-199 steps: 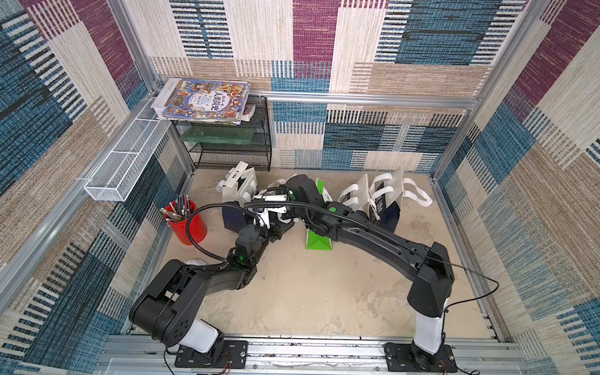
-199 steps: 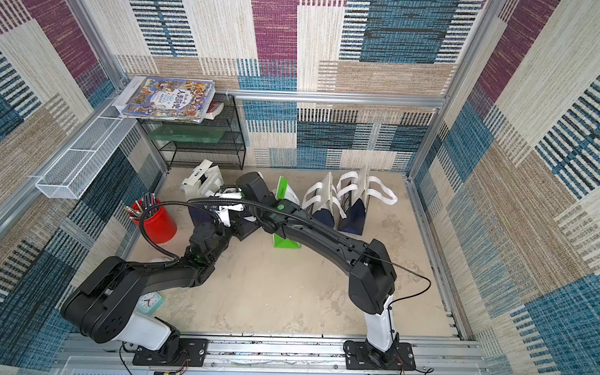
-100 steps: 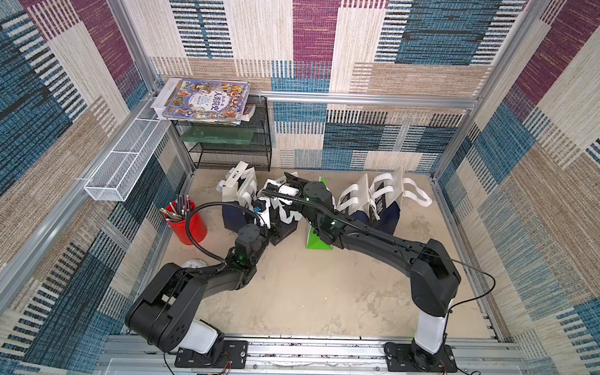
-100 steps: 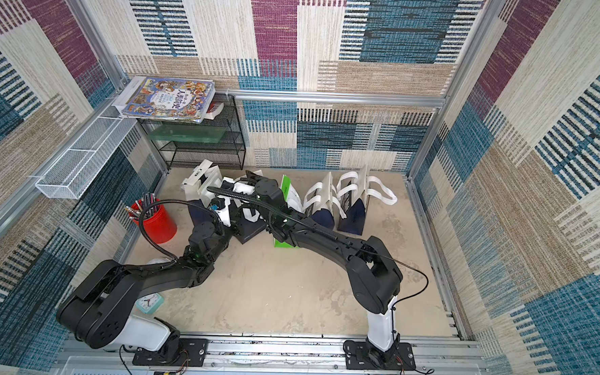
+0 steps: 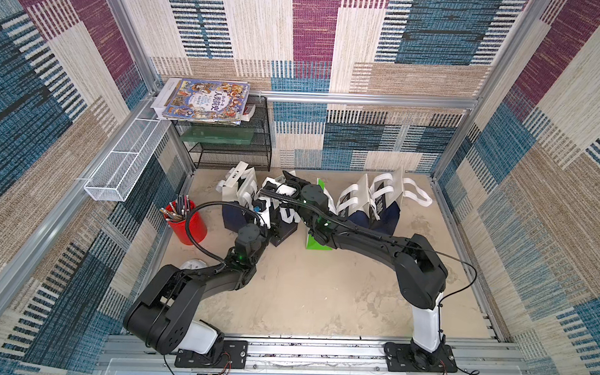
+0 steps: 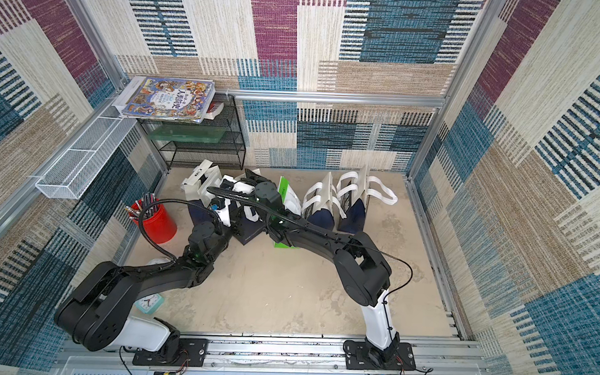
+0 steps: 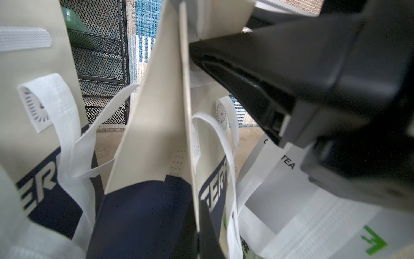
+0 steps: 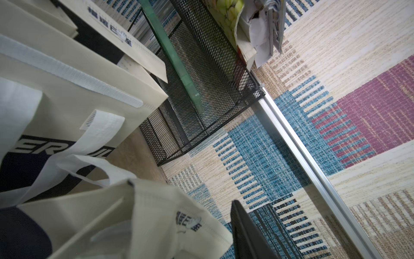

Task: Open the takeout bag
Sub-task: Open the takeout bag at the center of the board.

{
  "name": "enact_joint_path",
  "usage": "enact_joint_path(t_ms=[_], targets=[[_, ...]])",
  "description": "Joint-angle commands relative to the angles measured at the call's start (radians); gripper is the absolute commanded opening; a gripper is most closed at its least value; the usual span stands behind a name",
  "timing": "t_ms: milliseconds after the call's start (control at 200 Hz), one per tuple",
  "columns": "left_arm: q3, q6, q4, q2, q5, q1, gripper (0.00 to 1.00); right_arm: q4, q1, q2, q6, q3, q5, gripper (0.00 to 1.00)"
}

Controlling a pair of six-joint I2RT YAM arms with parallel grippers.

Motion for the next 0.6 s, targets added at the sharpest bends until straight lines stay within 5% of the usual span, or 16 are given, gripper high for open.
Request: enact_joint_path(t_ms=[0,310,461,596], targets=[[-0.005,0.007,-0.041,-0.008,0.006,-0.004,0.00,0.069,-0.021,0.022,0.035,0.019,0.057,0.38],[-0.009,0.012,-0.044,-0.018,0.004,-0.004,0.00,0.001,-0.041,0.084,0.050,0.104,0.036,0.28],[-0.010,0.014,-0.046,-0.019,0.001,-0.005,0.00,-0.075,-0.044,0.111,0.045,0.167,0.042,0.00],[-0.002,0.014,-0.060,-0.013,0.000,-0.004,0.00,-0.130,-0.029,0.103,0.012,0.203,0.082,0.00]])
